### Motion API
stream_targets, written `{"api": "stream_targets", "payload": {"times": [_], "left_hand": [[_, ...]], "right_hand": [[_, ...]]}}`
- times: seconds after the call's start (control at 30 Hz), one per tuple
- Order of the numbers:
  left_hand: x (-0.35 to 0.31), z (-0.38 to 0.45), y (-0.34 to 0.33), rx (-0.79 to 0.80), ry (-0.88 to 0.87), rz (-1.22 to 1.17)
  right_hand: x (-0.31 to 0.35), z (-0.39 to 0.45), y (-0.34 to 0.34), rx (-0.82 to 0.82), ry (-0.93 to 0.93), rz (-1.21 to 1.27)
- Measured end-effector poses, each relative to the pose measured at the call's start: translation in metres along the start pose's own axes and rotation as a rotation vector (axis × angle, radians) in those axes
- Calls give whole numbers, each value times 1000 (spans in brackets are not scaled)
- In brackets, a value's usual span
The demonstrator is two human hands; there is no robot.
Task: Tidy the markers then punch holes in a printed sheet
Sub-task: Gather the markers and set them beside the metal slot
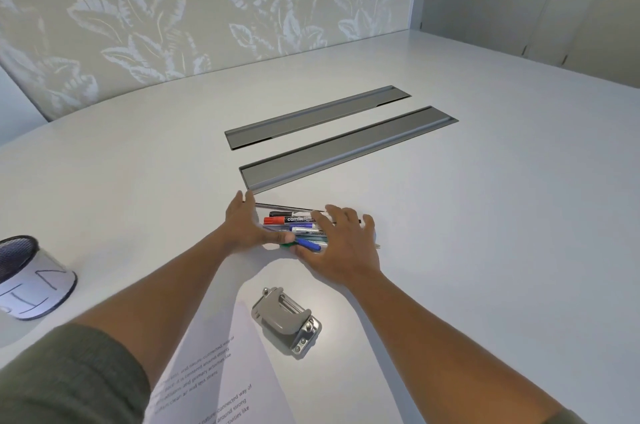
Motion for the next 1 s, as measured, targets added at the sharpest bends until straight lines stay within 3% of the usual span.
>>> {"api": "stream_targets", "payload": {"times": [0.27,0.47,0.63,1.0], "left_hand": [[-15,10,-9,93,-146,-237],[-25,27,-17,178,-244,-241],[-44,39,-24,119,-276,-271],[-61,65,-50,-49,-107,-385]], "right_hand": [[1,7,2,-36,-10,18],[-4,13,-1,-33,-57,3],[-12,20,-1,-54,-162,-44],[-32,34,-3,-35,-393,-129]]}}
Point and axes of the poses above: each hand's wrist, its own z-axis towards the middle knuckle, its own y-axis out of the back of the hand, x = y × z, the point moved 5 cm from there along z, towards the middle knuckle, and after that the axes turned 9 degrees about -x, right-handed, at the moved point
